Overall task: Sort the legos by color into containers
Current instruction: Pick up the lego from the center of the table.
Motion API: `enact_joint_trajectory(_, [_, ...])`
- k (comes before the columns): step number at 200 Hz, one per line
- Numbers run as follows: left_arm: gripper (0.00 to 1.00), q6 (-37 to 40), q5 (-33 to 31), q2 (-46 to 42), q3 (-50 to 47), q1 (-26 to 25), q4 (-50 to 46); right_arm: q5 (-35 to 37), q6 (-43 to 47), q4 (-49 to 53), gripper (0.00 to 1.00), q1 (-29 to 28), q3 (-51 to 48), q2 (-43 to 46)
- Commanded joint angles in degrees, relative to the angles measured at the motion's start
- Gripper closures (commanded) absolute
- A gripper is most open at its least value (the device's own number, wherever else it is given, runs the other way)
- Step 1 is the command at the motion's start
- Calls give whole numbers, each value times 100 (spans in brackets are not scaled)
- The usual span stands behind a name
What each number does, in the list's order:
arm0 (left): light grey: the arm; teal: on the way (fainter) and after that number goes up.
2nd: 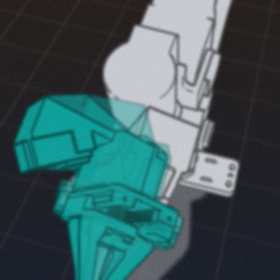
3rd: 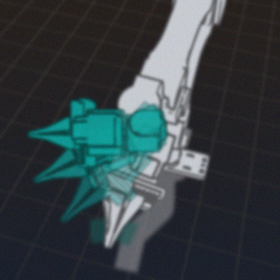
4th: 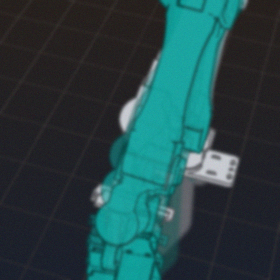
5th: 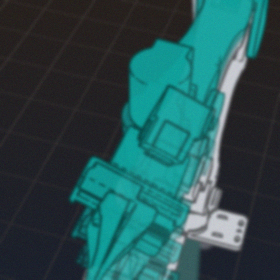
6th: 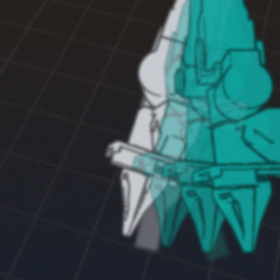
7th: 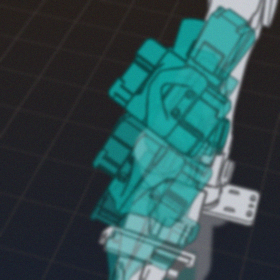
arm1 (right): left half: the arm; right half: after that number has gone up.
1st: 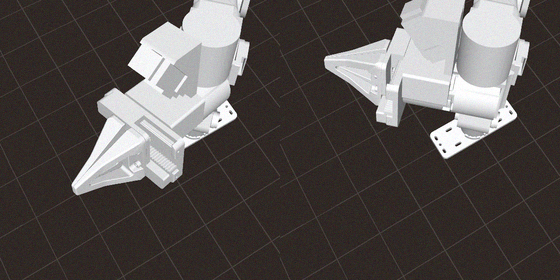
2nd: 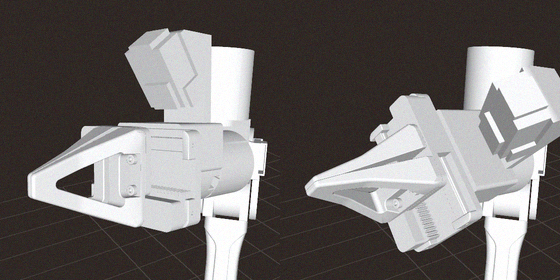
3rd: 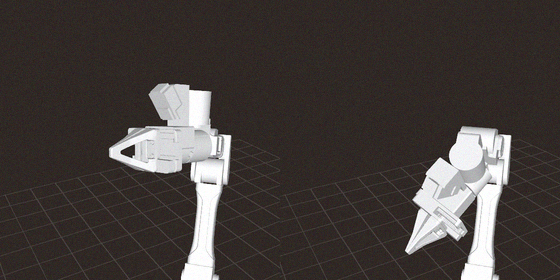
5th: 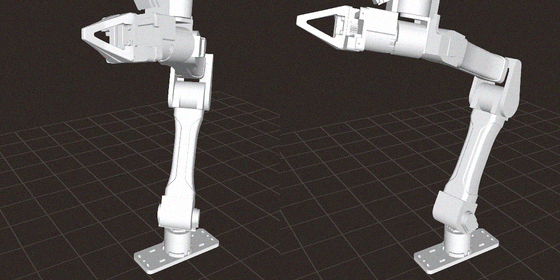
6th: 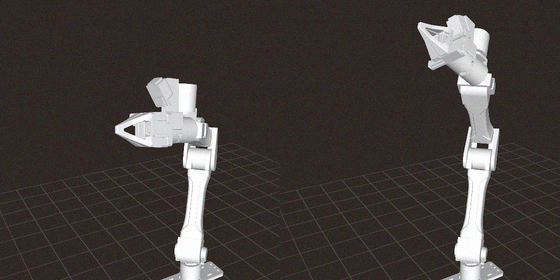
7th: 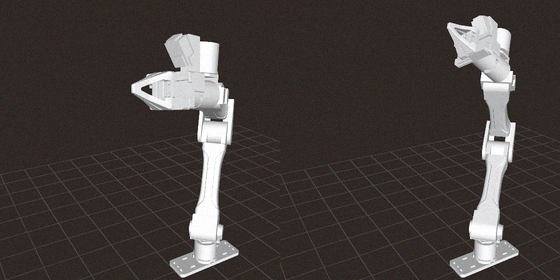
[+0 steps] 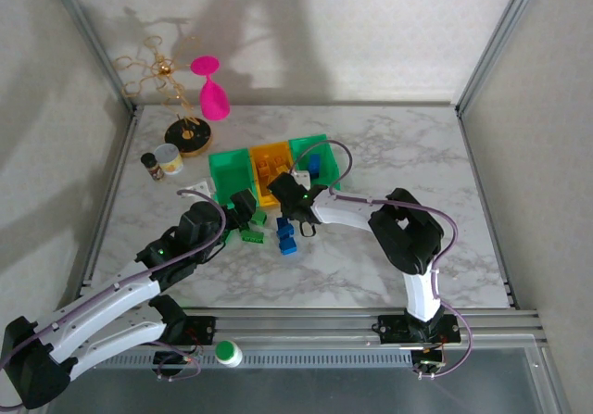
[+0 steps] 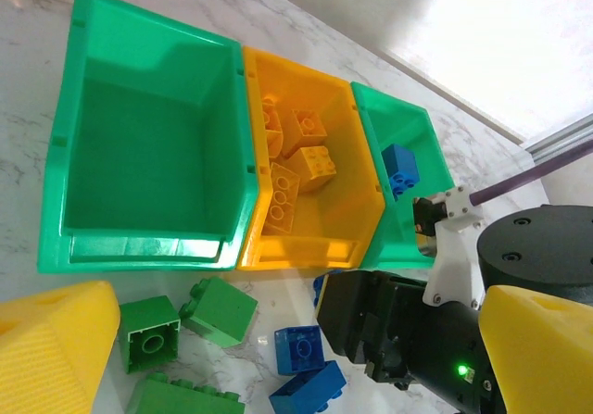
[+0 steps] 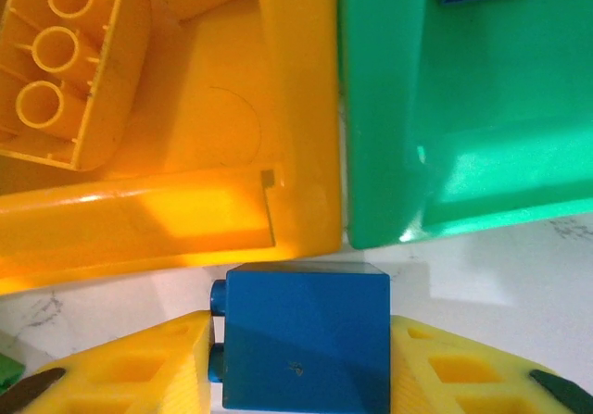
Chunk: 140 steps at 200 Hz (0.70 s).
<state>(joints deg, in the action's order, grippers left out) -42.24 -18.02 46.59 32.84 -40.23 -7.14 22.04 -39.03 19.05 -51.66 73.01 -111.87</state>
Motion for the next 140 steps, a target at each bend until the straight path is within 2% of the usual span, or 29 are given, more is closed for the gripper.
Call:
enact_joint_trajectory(1, [0, 7, -61, -14, 86, 59, -19, 80, -26, 88, 56, 50, -241, 459])
enact_joint_trajectory(64, [0, 222, -135, 99, 390, 59, -5, 140, 180, 201, 57, 241, -481, 1390])
enact_joint_trajectory(140, [0, 322, -149, 304, 678, 61, 135, -51, 760, 32, 59, 1047, 154, 954])
